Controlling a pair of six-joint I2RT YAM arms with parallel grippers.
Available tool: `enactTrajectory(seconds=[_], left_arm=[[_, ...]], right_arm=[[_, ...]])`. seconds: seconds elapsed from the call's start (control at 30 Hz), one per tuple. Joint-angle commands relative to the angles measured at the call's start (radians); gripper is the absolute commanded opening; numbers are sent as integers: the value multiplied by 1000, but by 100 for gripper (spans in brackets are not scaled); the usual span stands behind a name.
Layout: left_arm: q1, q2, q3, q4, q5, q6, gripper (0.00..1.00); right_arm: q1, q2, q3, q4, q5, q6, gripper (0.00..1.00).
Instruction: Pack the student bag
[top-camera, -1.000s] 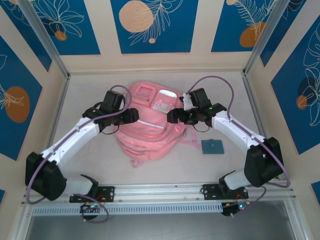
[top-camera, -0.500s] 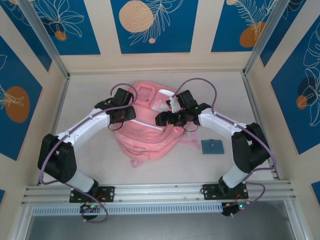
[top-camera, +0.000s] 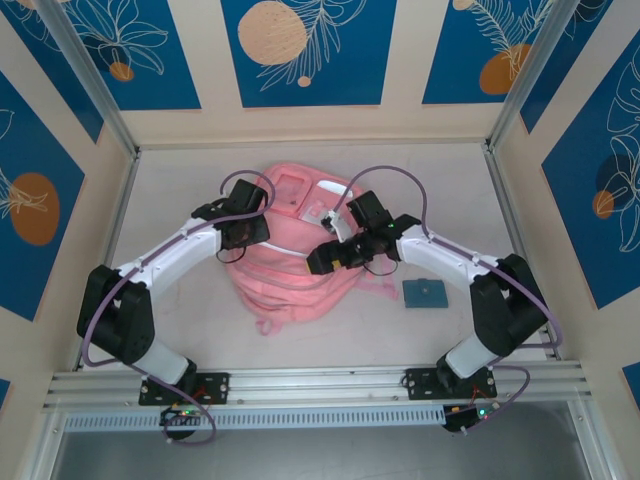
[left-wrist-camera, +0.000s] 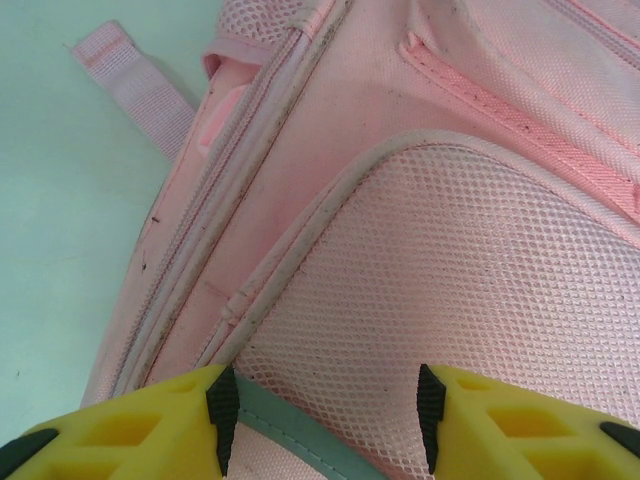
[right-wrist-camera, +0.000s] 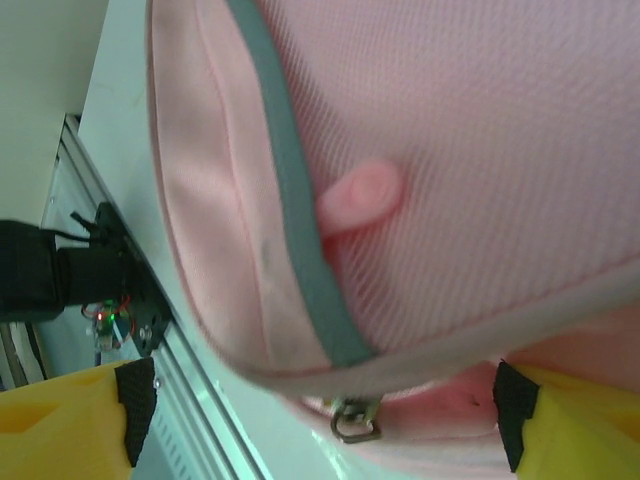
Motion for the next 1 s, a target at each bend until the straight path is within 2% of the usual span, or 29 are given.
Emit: enactTrajectory(seconds=[0.0,0.13,0.27,0.37,0.83,0.97], left_arm=[[0,14,1,-29,20,-9,52],[0,4,6,-26,35,-6,52],[0,-10,8,-28,43,-2,53],[0,-22,8,-29,52,1,53],[0,-39,22,-26,88,13,54],[0,-54,32,-17,114,41,54]], right_arm=[[33,-45,-22,-47,-59,-26,86],[53,-41,-22,-53,22,-29,73],[67,-19,-2,-67,187,-14,56],[82,-20,-1,-65,278,-19,50],[127,15,-8,26,359,-92,31],[129,4,-5,30,419,-86,17]])
